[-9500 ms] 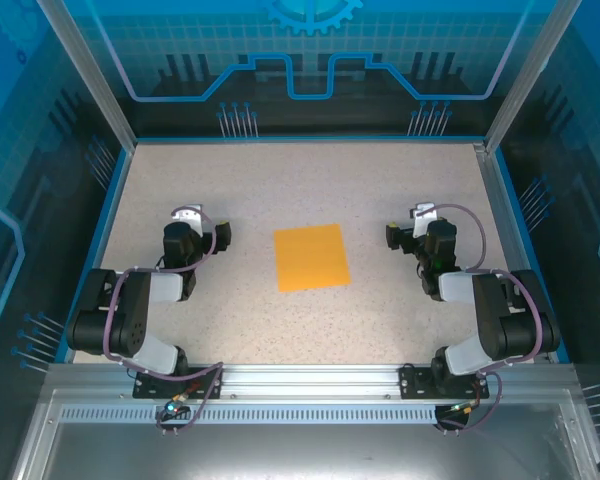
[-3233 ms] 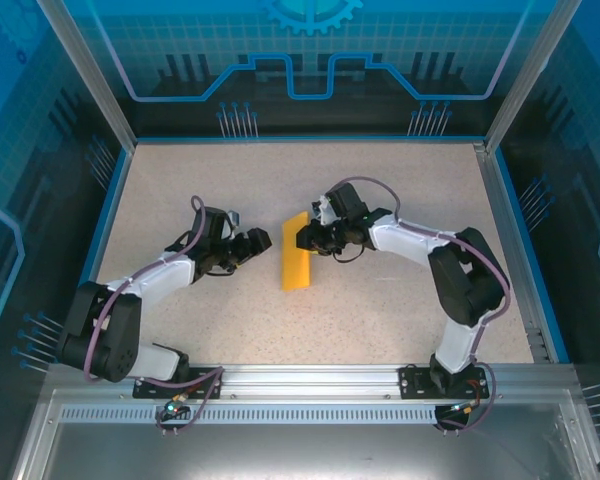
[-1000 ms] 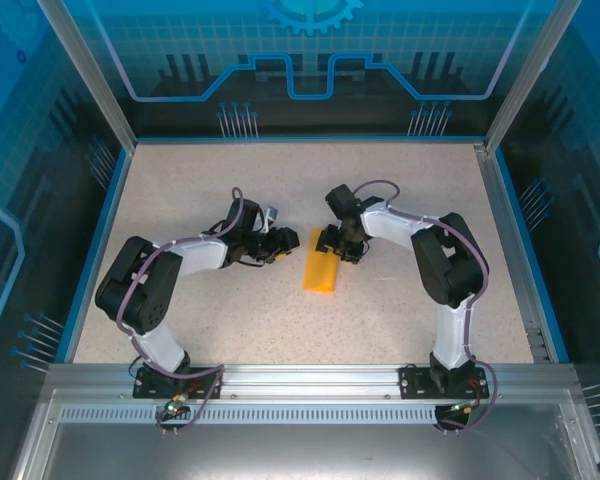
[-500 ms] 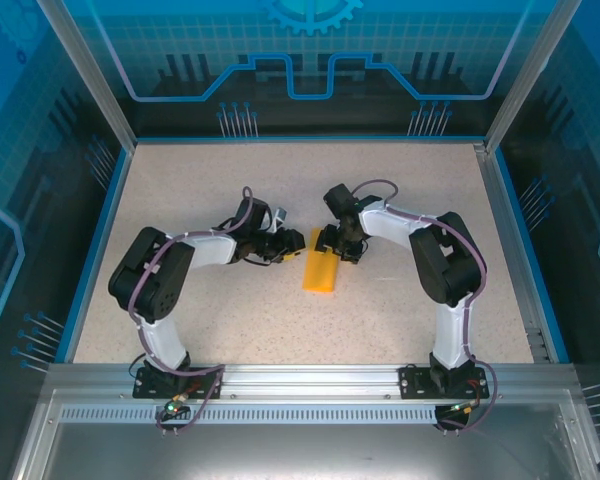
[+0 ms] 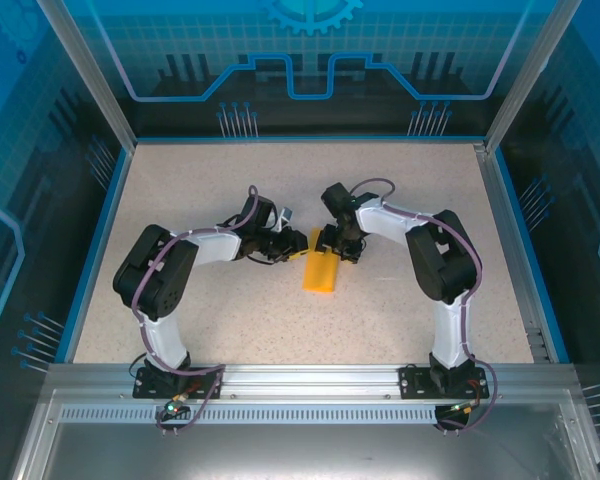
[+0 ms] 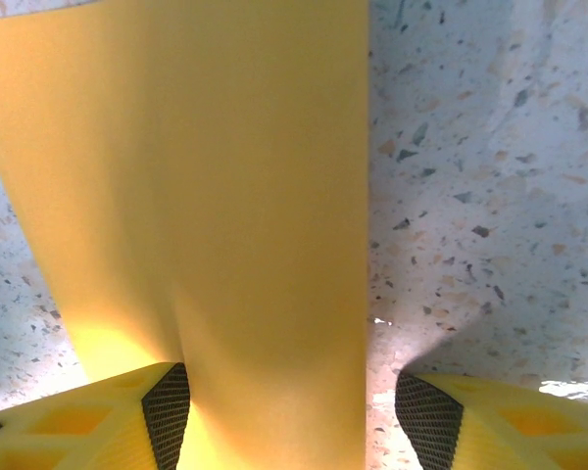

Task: Fold a paper plane with a square sheet of paper (pick it up from the middle)
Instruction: Hold the square sheet of paper at the center of the table.

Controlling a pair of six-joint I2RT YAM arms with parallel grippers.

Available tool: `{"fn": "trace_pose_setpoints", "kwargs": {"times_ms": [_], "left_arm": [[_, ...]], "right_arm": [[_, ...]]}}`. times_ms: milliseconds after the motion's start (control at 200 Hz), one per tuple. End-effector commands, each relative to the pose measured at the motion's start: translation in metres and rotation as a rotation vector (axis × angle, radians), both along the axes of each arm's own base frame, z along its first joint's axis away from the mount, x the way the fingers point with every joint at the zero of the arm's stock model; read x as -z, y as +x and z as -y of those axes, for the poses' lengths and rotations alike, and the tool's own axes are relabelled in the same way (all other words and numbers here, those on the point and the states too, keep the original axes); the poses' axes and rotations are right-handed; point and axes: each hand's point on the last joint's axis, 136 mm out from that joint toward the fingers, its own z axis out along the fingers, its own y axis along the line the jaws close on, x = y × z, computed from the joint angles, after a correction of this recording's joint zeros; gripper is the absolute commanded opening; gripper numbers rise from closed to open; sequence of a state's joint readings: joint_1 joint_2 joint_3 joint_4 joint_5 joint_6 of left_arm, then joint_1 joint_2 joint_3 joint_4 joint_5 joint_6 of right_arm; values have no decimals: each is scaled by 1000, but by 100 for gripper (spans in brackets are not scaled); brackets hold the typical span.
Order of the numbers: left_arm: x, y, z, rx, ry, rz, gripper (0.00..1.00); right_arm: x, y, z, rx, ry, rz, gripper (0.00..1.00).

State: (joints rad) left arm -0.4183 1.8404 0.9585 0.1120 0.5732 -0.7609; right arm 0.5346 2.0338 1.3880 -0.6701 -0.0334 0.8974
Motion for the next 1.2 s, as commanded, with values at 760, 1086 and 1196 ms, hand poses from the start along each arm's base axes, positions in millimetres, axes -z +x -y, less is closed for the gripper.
{"fn": "trace_pose_setpoints", "kwargs": {"times_ms": [760,1086,1196], "left_arm": [[18,-5,15,61,26,-87,17],[30,-9,15,73,62,-125,13],[34,-9,15,73,68,-135,13]], "right_arm": [[81,-41,28,-49,-171,-196,66],[83,-43,28,-47,-173,-203,66],[84,-43,28,-48,-172,-204,65]]}}
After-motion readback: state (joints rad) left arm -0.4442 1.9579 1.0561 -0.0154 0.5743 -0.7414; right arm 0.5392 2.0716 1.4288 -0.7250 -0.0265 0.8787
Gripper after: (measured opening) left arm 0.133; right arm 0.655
